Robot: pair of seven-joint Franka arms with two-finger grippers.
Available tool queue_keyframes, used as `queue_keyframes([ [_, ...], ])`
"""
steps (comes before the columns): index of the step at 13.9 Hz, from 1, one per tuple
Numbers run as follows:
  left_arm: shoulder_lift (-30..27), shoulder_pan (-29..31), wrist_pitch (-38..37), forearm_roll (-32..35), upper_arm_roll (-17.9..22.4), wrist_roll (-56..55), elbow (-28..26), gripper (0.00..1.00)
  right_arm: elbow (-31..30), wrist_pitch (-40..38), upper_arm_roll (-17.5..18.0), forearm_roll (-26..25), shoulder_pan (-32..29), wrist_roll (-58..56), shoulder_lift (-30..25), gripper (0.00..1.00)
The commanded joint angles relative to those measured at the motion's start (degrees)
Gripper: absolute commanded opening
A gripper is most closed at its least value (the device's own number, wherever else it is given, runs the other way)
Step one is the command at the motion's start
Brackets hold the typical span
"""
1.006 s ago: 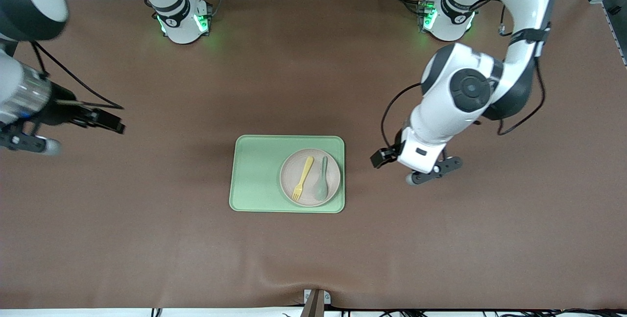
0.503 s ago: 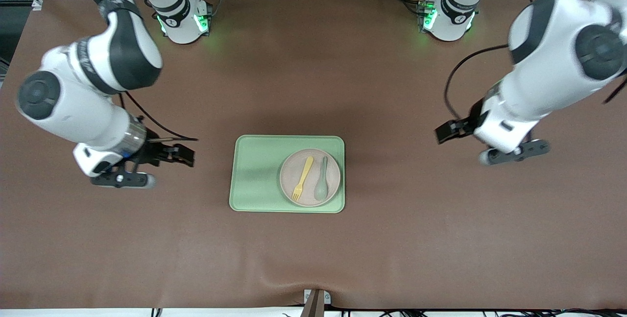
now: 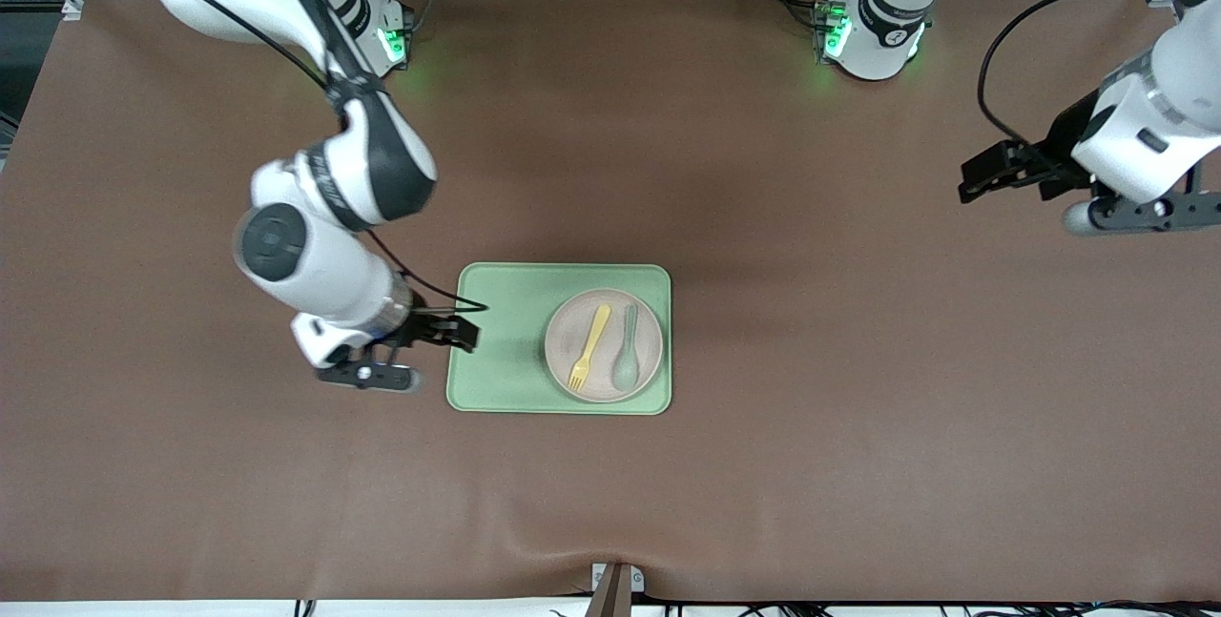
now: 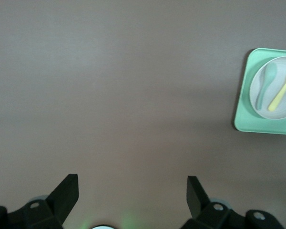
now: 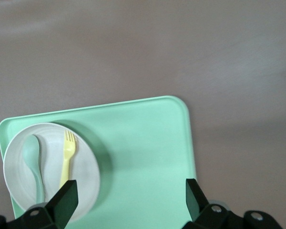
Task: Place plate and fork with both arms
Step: 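Lower the right gripper over the yellow fork on the plate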
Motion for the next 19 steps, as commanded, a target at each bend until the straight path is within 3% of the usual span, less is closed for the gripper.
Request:
queue_keyframes([
  [1,-1.2,2.3,-4.5,1.5,-0.7,1.8,2.6,1.0,7.4,1.4,-0.5,0.4,3.1,3.7,7.2,0.92],
  [3,-1.1,4.0,-7.9,1.8,-0.6,3.3,5.0,1.0,12.2,1.4,-0.6,0.3,5.2,10.1,11.7,0.88],
  [7,-5.2,4.2,-8.5,2.6,-0.1,6.0,2.4,1.0,18.3,1.3,-1.1,-0.3,8.8,14.3,17.7,0.82],
  [9,-7.0,3.8,-8.4,2.6,0.9,6.0,0.5,1.0,19.5,1.2,-1.4,-0.7,9.8,17.6,19.0,0.79],
  [11,-8.6,3.6,-7.9,2.6,0.9,6.0,-1.6,1.0,20.1,0.9,-2.5,-1.5,11.6,18.3,20.5,0.69],
  [13,-10.1,3.5,-4.6,2.6,0.9,6.0,-4.6,1.0,20.6,0.9,-2.7,-1.6,12.2,19.9,22.0,0.67],
  [19,-10.0,2.9,-3.8,4.5,1.7,6.0,-4.7,1.0,20.7,-0.2,-2.7,-1.5,13.3,20.0,22.4,0.59],
])
